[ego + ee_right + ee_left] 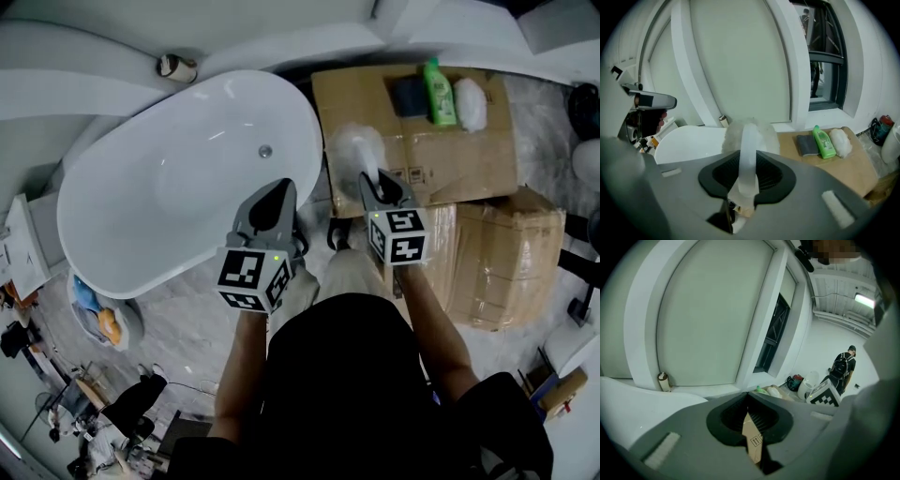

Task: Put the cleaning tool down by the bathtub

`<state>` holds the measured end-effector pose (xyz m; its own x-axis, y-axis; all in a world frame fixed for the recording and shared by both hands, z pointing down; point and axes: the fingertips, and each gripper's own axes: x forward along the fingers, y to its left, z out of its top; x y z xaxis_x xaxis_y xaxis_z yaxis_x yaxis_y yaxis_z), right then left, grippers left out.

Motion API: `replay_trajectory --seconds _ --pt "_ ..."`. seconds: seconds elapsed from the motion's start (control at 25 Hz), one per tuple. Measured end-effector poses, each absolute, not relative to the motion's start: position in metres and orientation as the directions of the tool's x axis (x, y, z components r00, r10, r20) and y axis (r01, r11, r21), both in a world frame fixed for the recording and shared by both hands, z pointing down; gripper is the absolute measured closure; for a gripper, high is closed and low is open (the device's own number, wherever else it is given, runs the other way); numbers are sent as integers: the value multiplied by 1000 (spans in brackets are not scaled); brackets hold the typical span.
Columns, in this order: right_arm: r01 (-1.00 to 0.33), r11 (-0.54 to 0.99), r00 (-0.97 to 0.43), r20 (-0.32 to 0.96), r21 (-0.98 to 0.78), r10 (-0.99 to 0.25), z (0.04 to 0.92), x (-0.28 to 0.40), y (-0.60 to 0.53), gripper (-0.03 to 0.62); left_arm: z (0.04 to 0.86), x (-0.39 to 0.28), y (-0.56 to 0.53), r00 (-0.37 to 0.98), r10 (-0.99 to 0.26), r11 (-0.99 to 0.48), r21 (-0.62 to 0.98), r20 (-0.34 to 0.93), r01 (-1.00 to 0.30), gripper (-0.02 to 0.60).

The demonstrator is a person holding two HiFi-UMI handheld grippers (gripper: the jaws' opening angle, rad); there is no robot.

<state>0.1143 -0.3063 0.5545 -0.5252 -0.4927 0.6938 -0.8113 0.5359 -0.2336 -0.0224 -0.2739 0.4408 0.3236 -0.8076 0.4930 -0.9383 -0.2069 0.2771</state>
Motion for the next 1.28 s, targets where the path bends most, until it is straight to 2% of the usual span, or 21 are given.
replay_trajectory --seconds 0.52,1.28 --pt "-801 565 -493 754 -198 -434 635 108 -326 502 493 -22 -286 316 -780 -167 306 541 -937 583" --pt "-809 564 -461 776 -168 -431 733 107 -364 505 566 -8 -301 327 -727 -159 315 604 -935 583"
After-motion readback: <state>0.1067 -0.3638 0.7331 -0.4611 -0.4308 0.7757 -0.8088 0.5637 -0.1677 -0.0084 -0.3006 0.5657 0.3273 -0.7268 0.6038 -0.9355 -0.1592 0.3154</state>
